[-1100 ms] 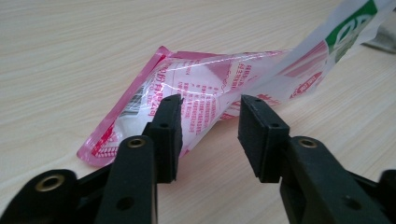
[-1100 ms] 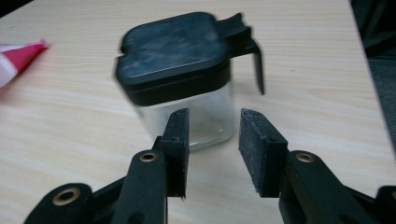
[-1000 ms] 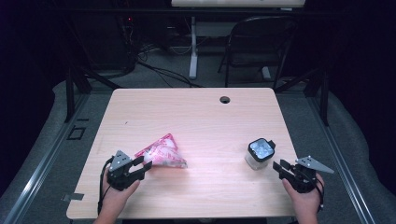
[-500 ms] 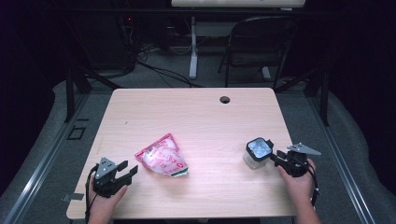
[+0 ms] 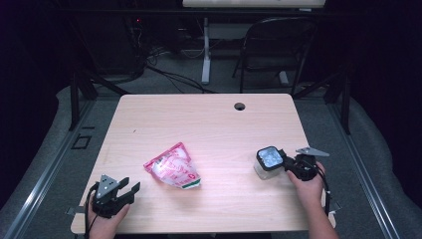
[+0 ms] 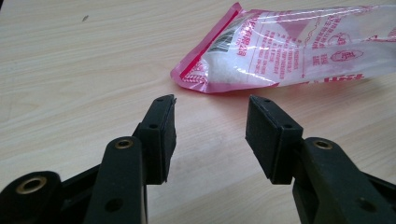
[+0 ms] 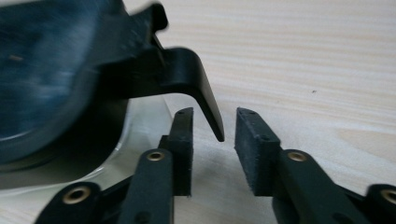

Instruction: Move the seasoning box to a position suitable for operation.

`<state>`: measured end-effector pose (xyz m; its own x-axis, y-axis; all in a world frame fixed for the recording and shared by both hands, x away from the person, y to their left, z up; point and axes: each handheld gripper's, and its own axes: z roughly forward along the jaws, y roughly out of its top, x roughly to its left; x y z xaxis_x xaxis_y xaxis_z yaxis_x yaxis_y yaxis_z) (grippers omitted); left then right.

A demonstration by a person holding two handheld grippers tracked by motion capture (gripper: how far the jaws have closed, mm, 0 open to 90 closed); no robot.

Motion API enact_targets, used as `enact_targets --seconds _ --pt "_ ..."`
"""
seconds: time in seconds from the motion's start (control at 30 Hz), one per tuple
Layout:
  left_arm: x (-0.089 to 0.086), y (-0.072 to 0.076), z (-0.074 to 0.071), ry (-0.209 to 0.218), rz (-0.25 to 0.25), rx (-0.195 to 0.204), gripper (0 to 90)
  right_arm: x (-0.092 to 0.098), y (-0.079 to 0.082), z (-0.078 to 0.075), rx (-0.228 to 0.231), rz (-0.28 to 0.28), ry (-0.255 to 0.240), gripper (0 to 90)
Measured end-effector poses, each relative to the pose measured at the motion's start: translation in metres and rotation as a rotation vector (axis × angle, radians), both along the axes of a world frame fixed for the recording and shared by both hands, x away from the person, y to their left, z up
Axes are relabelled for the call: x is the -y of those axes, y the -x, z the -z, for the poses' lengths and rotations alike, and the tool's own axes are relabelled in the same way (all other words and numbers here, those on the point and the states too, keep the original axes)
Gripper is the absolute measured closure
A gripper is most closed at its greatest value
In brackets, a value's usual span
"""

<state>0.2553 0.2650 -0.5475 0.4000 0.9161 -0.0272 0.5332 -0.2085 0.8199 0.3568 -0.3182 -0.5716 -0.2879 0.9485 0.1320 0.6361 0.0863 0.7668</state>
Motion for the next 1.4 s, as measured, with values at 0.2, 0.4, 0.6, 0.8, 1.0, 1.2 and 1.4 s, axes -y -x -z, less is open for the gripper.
enact_targets --seconds 0.2,0.4,0.6,0.8,1.0,1.2,1.4 --pt "-0.005 0.004 0.001 0.003 -0.015 -0.002 52.6 -0.007 -0.005 -0.001 -0.014 -0.013 0.032 80.9" --pt "-0.002 0.001 0.000 0.003 0.000 0.001 52.7 -0.013 -0.001 -0.003 -0.006 -0.002 0.077 82.3" --pt "0.007 -0.007 0.001 -0.003 0.032 0.002 52.8 -0.023 0.011 -0.005 -0.020 0.012 0.089 82.3" --pt "0.017 -0.010 0.003 -0.030 0.064 0.000 52.9 -0.049 0.025 -0.007 -0.020 -0.018 0.088 80.9" --pt "0.021 -0.006 0.000 -0.029 0.082 0.016 52.9 -0.083 0.034 -0.009 -0.020 -0.095 0.076 79.9" --pt "0.028 -0.001 -0.007 -0.015 0.115 0.039 52.9 -0.114 0.045 -0.011 -0.032 -0.171 0.041 78.8" --pt "0.040 0.005 -0.017 0.011 0.160 0.063 53.4 -0.122 0.056 -0.014 -0.029 -0.222 0.046 76.3"
